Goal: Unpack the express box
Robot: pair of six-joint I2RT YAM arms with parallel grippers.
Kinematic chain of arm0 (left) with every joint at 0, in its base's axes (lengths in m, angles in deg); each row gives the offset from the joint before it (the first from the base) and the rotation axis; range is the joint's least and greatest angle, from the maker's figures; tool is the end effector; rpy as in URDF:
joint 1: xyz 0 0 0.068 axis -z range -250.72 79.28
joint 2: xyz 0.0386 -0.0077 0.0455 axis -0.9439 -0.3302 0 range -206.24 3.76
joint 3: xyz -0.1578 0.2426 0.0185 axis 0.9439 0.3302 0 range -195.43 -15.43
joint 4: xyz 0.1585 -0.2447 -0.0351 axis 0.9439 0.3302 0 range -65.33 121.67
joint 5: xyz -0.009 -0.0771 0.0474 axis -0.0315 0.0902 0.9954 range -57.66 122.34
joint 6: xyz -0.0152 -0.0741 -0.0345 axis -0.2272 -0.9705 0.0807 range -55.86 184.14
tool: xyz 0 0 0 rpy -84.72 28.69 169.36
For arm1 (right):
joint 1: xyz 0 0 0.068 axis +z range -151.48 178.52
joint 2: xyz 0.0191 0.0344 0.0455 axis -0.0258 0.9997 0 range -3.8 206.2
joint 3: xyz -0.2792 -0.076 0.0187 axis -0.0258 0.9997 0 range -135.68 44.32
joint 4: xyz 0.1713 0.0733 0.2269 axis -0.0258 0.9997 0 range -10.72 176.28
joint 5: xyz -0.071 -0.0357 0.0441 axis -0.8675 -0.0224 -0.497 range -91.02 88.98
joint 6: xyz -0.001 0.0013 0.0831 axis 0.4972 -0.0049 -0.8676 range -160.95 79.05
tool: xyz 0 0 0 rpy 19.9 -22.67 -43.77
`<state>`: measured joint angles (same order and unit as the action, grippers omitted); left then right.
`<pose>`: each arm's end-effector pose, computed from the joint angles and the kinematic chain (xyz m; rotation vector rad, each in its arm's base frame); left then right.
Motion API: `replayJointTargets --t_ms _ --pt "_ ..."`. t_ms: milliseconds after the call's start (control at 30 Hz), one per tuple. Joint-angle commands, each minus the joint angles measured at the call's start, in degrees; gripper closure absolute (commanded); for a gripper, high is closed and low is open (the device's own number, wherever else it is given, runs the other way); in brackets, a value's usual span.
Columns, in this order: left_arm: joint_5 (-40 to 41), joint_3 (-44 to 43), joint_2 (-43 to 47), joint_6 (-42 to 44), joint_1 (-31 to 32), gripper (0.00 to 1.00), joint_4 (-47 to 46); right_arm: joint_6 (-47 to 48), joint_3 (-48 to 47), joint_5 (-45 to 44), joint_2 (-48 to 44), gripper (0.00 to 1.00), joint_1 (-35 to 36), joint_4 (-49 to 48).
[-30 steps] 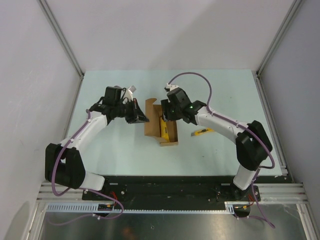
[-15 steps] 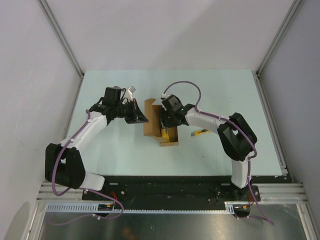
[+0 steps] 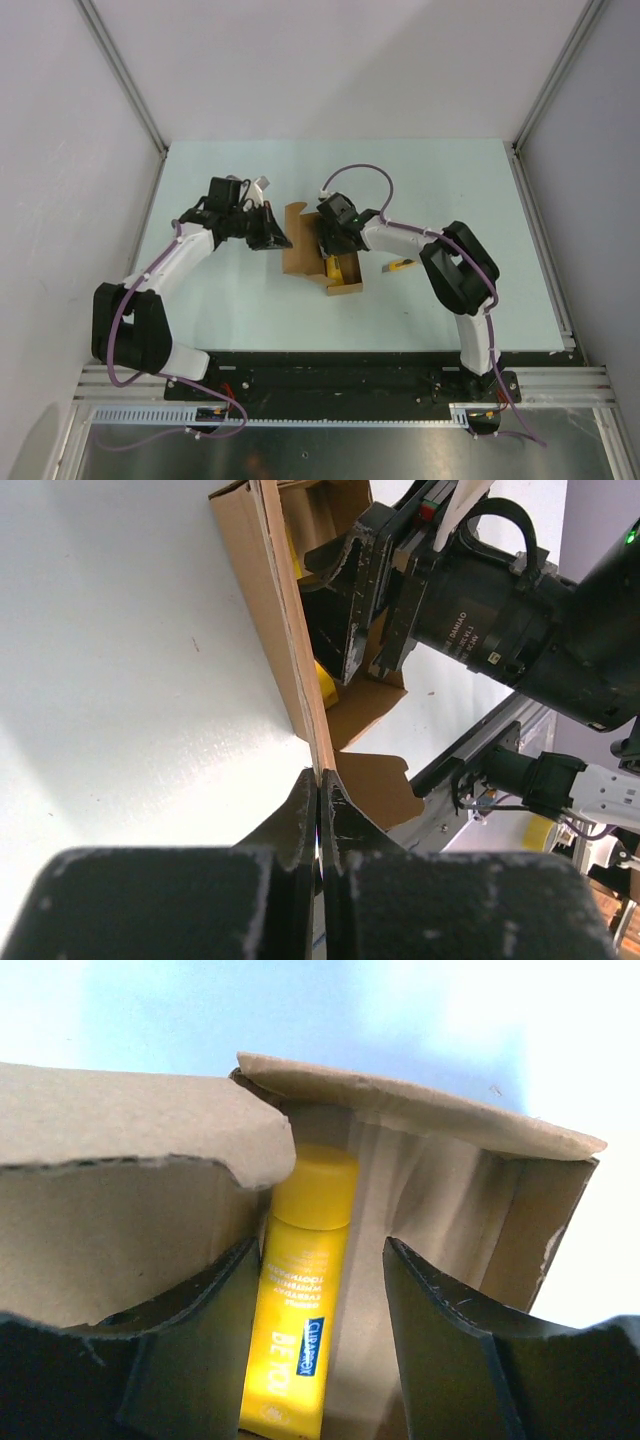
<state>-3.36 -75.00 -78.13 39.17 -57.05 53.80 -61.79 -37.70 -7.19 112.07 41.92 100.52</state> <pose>0.3243 -0.1226 0.2379 0.0341 2.5262 -1.0535 0.3626 0.3323 0.1415 -0.4569 2.5120 0.3102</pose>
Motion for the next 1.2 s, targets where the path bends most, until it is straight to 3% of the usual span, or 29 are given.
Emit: replayJointTargets --t_ms 0,500,767,1167 --pt "2.0 0.0 0.7 3.7 -0.2 1.00 1.2 0.9 -2.7 -4.2 2.2 0.44 1.8 -0.3" --pt "2.7 -2.0 -0.4 5.2 -1.2 1.00 3.6 1.6 -3.2 -8.2 4.0 0.59 2.6 1.6" --pt "2.9 -2.1 -0.6 5.0 -1.2 1.00 3.7 1.6 -3.1 -4.3 1.8 0.64 1.8 -0.6" --pt "1.7 -3.4 -0.6 4.7 -1.1 0.96 3.7 -2.4 -3.2 4.8 -9.4 0.64 -3.5 -5.2"
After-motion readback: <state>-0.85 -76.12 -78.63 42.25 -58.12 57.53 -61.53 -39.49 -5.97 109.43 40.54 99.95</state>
